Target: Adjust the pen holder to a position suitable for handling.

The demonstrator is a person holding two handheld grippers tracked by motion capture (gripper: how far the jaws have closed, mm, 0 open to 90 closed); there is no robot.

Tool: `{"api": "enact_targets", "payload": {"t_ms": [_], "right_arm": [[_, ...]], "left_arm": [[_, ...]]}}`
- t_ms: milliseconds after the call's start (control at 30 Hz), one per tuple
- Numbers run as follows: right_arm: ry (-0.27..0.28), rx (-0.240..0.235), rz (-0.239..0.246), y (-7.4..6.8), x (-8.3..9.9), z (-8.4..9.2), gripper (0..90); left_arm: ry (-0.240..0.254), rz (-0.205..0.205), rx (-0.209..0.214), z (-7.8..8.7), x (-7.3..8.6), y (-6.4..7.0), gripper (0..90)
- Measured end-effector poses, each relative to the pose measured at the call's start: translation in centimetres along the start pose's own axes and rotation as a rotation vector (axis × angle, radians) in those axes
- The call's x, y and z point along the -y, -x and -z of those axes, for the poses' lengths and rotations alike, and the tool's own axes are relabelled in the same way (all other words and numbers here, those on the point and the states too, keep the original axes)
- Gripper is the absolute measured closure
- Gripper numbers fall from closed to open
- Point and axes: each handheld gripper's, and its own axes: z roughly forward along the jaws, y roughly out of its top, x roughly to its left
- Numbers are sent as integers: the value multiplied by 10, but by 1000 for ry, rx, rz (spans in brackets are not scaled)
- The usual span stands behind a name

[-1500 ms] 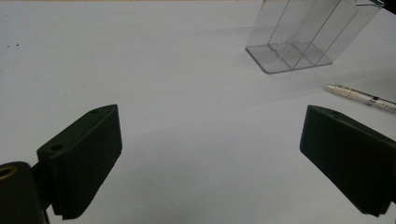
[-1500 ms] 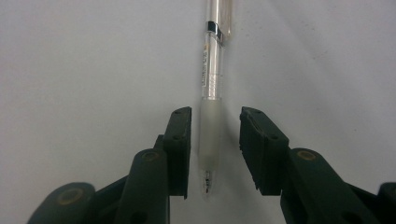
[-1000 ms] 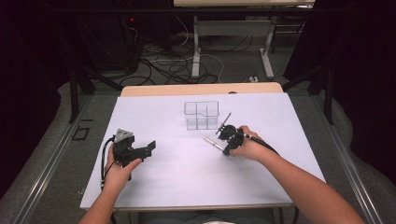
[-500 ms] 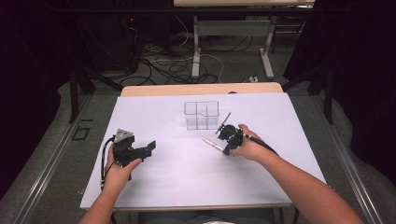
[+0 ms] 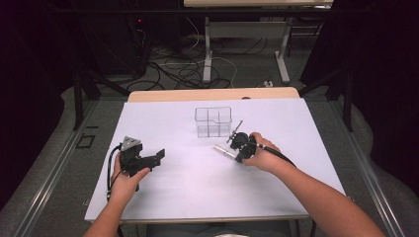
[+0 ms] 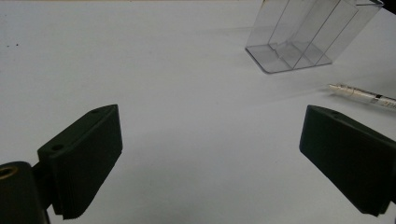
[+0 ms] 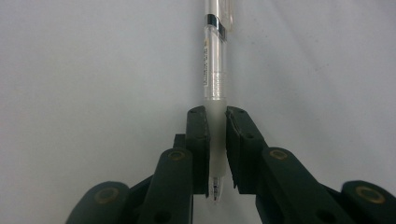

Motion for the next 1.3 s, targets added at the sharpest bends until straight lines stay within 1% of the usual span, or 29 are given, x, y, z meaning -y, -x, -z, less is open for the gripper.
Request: {"api": "enact_targets", "payload": {"t_ms": [100, 167, 200, 367, 433, 467, 500, 533, 567, 600, 633, 667, 700, 733, 800, 900, 933, 967, 1000, 1033, 1067, 1100, 1133, 1167, 1200, 1233, 1267, 1300], "right_arm": [[28, 30, 49, -5, 0, 3, 794], [45, 55, 88, -8, 0, 6, 793], [53, 75, 110, -10, 0, 7, 794], [88, 131, 180, -19, 1, 11, 793], [98, 168, 224, -22, 1, 13, 794], [104, 178, 232, -24, 1, 14, 793], [111, 196, 253, -26, 1, 15, 793], [123, 211, 262, -29, 2, 16, 793], [128, 229, 286, -30, 2, 17, 793], [136, 237, 287, -33, 2, 18, 793], [142, 258, 317, -34, 2, 19, 793], [151, 274, 332, -37, 3, 19, 793], [160, 291, 359, -38, 3, 20, 793], [168, 308, 376, -40, 3, 20, 793], [183, 331, 398, -43, 3, 21, 793], [218, 382, 456, -48, 4, 23, 793], [239, 399, 473, -50, 4, 24, 793], [251, 419, 502, -52, 4, 25, 793], [250, 441, 526, -55, 5, 27, 793], [290, 461, 556, -57, 6, 26, 793], [311, 479, 578, -59, 7, 27, 793], [308, 495, 595, -62, 7, 28, 793], [323, 509, 610, -64, 8, 29, 793], [341, 539, 634, -67, 8, 30, 793], [359, 543, 650, -68, 9, 30, 793], [364, 556, 664, -70, 9, 31, 793], [387, 568, 682, -72, 9, 32, 793], [395, 591, 702, -74, 10, 33, 792]], "left_arm": [[0, -1, 0, 0, 0, 0, 59], [0, 0, 0, 0, 0, 0, 59], [0, 0, 0, 0, 0, 0, 59], [-2, 0, -1, 0, 0, 0, 58], [-2, 0, -1, 0, 0, 0, 59], [-2, 0, -1, 0, 0, 0, 58], [-3, 0, -1, 0, 0, 0, 59], [-2, 0, -1, 0, 0, 0, 59], [-2, 0, -1, 0, 0, 0, 58], [-2, 1, -1, 0, 0, 0, 59], [-2, 1, 0, 0, 0, 0, 59], [-4, 1, -2, 0, 0, 0, 58], [-5, 1, 0, 0, 0, 0, 59], [-3, 2, 0, 0, 0, 0, 59], [-4, 2, 0, 0, 0, 0, 59], [-4, 2, 0, 0, 0, 0, 59], [-4, 1, 0, 0, 0, 0, 59], [-2, 1, 0, 0, 0, 0, 59], [-2, 1, 0, 0, 0, 0, 59], [-2, 2, 0, 0, 0, 0, 58], [-2, 2, 0, 0, 0, 0, 59], [-2, 2, 0, 0, 0, 0, 59], [-2, 1, 0, 0, 0, 0, 59], [-3, 2, 1, 0, 0, 0, 59], [-2, 1, 0, 0, 0, 0, 59], [-5, 0, 0, 0, 0, 0, 59], [-5, 0, 0, 0, 0, 0, 59], [-3, 0, -1, 0, 0, 0, 59]]}}
